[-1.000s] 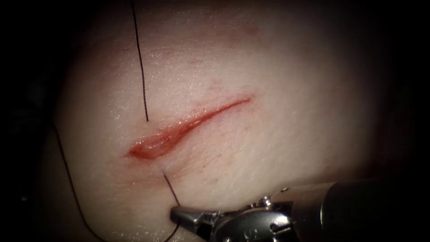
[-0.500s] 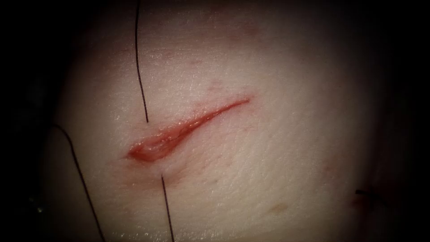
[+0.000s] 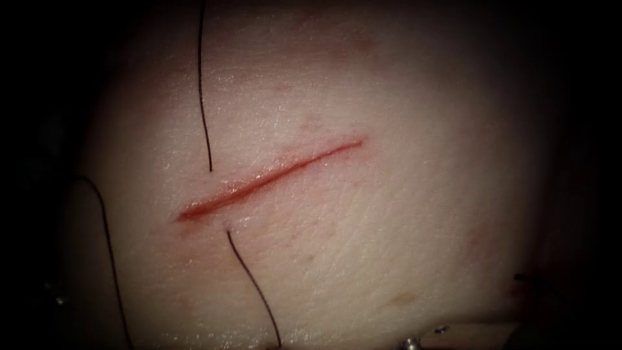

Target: Wound Closure

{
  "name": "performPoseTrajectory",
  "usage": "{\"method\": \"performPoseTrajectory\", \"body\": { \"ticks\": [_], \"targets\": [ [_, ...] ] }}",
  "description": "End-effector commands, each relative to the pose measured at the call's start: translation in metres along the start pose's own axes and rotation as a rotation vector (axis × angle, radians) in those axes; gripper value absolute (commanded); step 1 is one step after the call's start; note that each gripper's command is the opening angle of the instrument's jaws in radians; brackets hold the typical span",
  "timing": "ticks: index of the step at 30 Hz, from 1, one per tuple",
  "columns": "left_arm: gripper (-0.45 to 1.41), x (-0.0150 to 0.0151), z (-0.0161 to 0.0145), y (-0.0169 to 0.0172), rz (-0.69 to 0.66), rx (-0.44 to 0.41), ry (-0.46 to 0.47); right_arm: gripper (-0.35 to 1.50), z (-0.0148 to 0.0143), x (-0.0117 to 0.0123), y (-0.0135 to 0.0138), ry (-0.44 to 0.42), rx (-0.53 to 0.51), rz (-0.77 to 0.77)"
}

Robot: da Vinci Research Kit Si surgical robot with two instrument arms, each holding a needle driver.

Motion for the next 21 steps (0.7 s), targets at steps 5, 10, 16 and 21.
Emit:
{"method": "performPoseTrajectory", "body": {
  "ticks": [5, 10, 16, 21],
  "targets": [
    [-0.45, -0.0006, 0.0001, 0.0009, -0.005, -0.004, 0.001, 1.23, 0.0005, 0.0002, 0.0027, 0.002, -0.002, -0.016],
    [-0.45, -0.0008, -0.0001, 0.0006, -0.006, -0.008, 0.003, 1.21, 0.0011, -0.0002, 0.0057, 0.001, -0.01, -0.02],
    [-0.45, -0.0009, -0.001, -0.0001, -0.009, -0.011, 0.001, 1.35, -0.0009, -0.0002, 0.0062, 0.014, 0.009, -0.015],
    [-0.45, -0.0005, -0.004, -0.0034, 0.001, 0.025, -0.028, 1.35, -0.0054, 0.0002, 0.0057, -0.001, 0.02, -0.017]
  ]
}}
